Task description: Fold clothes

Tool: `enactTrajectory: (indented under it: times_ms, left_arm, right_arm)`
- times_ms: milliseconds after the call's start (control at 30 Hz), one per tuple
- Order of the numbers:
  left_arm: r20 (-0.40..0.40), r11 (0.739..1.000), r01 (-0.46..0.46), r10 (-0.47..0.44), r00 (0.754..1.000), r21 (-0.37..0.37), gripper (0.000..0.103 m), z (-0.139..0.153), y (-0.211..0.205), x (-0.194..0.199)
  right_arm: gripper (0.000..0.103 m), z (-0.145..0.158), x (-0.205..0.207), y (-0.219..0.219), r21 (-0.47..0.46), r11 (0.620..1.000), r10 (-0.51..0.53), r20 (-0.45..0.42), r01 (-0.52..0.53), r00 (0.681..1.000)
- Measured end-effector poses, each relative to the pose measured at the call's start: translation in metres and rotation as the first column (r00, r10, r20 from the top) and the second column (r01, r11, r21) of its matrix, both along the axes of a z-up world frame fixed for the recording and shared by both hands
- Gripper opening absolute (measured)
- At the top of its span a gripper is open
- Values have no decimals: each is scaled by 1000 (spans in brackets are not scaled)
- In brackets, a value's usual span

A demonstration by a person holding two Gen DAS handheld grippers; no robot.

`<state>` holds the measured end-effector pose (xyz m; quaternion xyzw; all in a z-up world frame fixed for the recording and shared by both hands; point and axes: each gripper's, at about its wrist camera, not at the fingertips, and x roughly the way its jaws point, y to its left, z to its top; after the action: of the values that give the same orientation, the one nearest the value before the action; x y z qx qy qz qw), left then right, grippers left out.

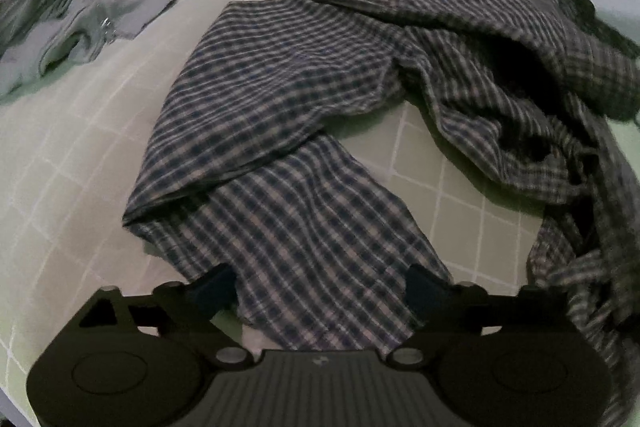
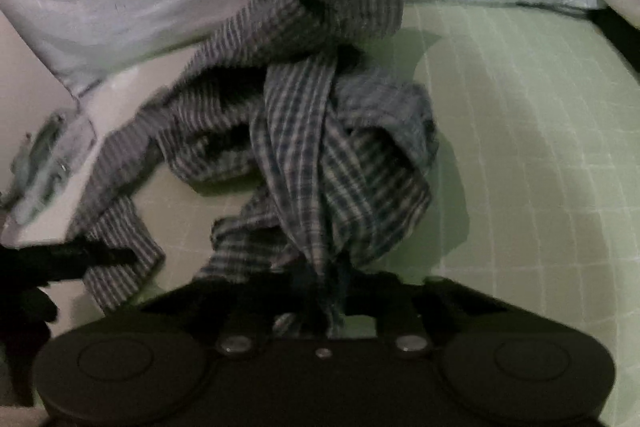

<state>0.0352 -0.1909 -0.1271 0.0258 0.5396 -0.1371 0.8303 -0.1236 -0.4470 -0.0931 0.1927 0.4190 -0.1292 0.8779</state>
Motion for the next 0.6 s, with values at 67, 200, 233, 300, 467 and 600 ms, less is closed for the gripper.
enactTrajectory:
  times_ms: [67,200,233,300,467,600]
  left_arm:
    - [12,1000,6,-6,1000,17,95,-1,-2,-1]
    - [20,1000,-6,5,1000,28,95,-2,0,1]
    - [19,1000,-10,9,1000,30,96,-3,1,2]
    - [17,999,-15,14,1000,44,97,-3,2,6]
    - [15,997,-40,39,999,70,99,-6,3,19]
    - [15,993,-91,90,996,72,97,-6,12,31]
  right_arm:
    - [7,19,-7,-8,-46,999,8,45,-6,999]
    - [6,79,-25,-38,-164,986,2,155,24,988]
    - [6,95,-29,-50,-182,982,-11,186,45,982]
    - [6,124,-36,-76,-267,958,-41,241,107,970]
    - [19,137,-18,-140,-543,769,-257,221,337,941]
    - [50,114,-9,-147,-534,741,-371,180,407,911]
